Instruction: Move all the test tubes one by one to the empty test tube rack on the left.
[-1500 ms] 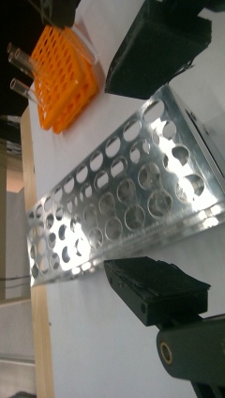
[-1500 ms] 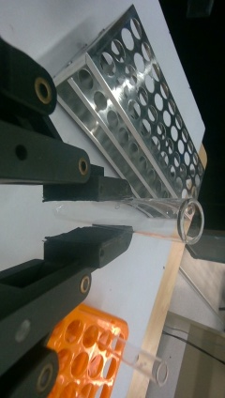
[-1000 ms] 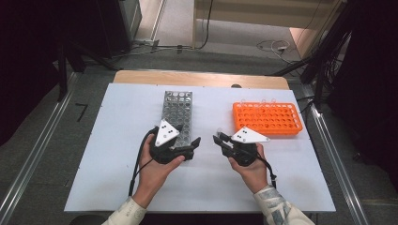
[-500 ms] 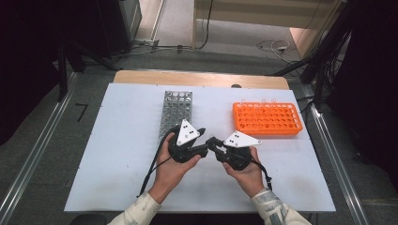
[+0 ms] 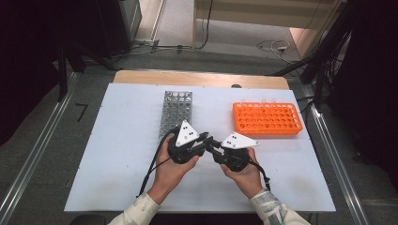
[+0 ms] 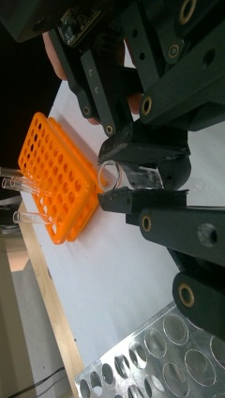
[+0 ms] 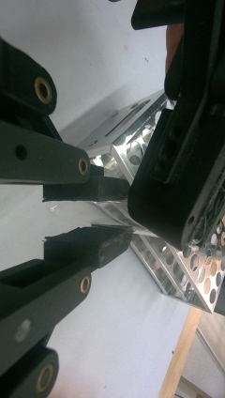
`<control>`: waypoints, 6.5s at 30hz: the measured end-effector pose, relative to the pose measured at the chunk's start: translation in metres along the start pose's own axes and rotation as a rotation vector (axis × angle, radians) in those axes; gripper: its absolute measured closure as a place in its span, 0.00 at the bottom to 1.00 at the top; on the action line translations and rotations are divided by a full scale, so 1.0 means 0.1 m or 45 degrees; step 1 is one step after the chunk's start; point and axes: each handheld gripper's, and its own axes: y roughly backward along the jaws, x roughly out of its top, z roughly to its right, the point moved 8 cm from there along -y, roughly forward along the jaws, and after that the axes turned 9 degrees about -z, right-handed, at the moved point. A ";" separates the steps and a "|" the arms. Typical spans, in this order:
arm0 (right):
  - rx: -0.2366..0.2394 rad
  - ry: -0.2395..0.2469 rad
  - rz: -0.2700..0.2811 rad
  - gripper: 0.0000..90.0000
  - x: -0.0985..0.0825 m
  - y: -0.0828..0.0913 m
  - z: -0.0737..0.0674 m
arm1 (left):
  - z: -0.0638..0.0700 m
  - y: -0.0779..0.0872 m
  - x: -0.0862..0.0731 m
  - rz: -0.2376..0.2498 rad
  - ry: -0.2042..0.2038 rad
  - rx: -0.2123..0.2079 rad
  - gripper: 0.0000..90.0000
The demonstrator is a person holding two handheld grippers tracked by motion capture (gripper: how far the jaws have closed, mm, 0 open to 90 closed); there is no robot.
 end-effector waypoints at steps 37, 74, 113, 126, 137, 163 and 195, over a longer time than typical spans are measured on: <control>-0.029 -0.120 0.117 0.27 -0.01 0.21 0.28 | -0.47 0.53 -0.10 0.027 0.102 0.117 0.85; -0.122 -0.165 0.104 0.27 -0.09 0.28 0.54 | -0.57 0.49 -0.19 0.102 0.232 0.107 0.29; -0.518 -0.389 0.061 0.50 -0.30 0.13 1.79 | -0.96 0.63 -0.29 0.098 0.304 0.246 0.21; -0.537 -0.395 0.012 0.67 -0.32 0.00 1.97 | -0.95 0.62 -0.28 0.099 0.302 0.240 0.21; -0.516 -0.388 -0.005 0.79 -0.31 -0.05 1.99 | -0.95 0.62 -0.28 0.099 0.306 0.237 0.21; -0.536 -0.369 0.069 0.81 -0.09 0.22 1.91 | -0.95 0.65 -0.27 0.103 0.320 0.237 0.21; -0.227 -0.195 0.025 0.81 -0.06 0.35 0.79 | -0.62 0.60 -0.14 0.100 0.218 0.154 0.20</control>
